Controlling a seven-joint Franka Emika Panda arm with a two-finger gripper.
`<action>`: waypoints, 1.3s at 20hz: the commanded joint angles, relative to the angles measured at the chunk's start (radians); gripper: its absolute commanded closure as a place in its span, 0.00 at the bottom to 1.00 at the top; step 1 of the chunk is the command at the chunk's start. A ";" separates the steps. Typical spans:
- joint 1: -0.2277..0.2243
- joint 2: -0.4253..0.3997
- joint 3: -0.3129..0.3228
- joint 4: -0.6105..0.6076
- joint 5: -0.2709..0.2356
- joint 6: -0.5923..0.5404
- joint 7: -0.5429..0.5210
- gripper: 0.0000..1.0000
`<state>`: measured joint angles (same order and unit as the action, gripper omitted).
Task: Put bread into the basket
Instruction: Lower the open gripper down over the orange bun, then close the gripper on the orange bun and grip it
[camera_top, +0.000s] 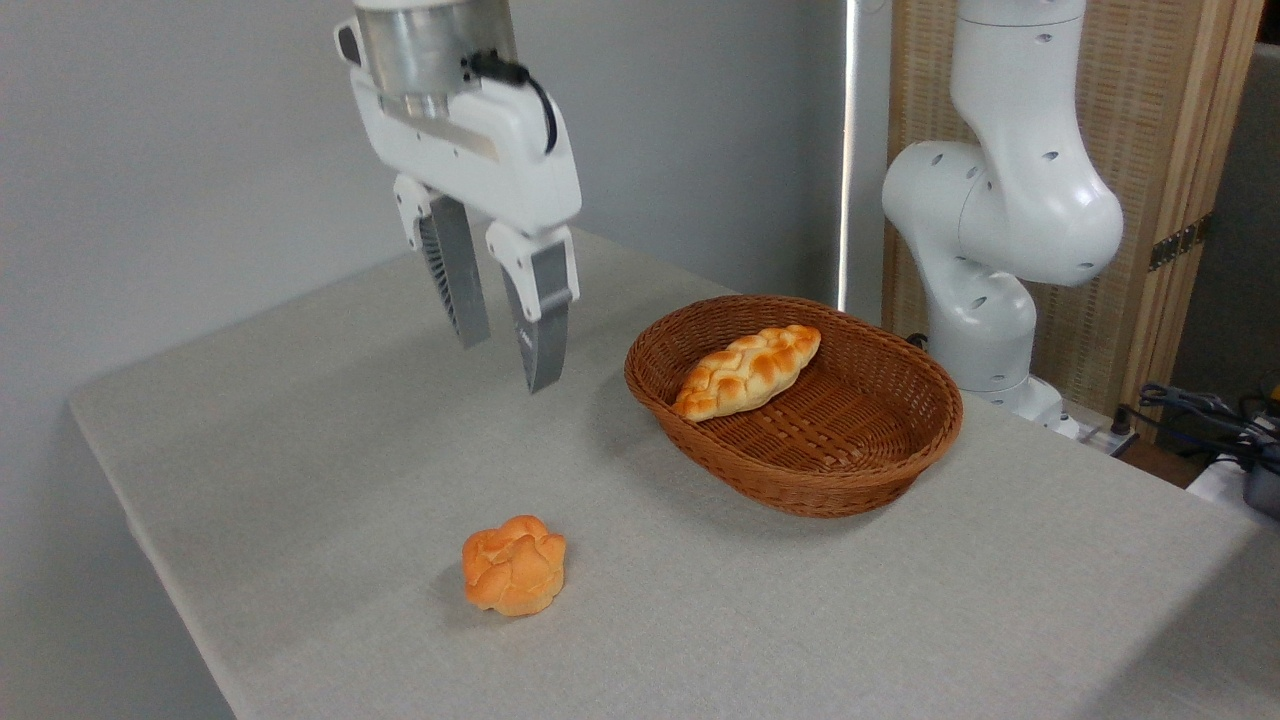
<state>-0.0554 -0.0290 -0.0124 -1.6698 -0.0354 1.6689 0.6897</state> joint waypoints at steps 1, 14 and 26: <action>-0.004 -0.029 0.005 -0.109 0.008 0.100 -0.001 0.00; -0.020 -0.009 0.003 -0.350 0.009 0.429 0.014 0.00; -0.020 0.044 0.002 -0.400 0.048 0.540 0.016 0.00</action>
<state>-0.0710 -0.0010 -0.0145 -2.0656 -0.0084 2.1812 0.6995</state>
